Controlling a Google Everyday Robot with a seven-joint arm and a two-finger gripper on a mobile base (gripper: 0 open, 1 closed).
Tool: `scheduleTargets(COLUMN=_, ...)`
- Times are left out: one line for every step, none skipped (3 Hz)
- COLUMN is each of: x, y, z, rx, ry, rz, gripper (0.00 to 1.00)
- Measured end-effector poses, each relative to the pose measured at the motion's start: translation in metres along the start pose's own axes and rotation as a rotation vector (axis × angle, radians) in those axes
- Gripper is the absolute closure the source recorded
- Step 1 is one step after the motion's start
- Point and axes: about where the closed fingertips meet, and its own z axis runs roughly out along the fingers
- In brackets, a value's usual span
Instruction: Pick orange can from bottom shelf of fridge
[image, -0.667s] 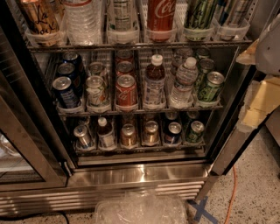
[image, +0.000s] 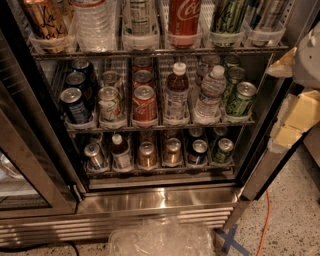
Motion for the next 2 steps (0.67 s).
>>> scheduleTargets(x=0.011, y=-0.004, z=0.046, rx=-0.075, ry=-0.207, rz=-0.010, gripper=0.00)
scheduleTargets(x=0.035, y=0.003, z=0.072, rx=-0.133, ry=-0.310, rz=0.007, gripper=0.00)
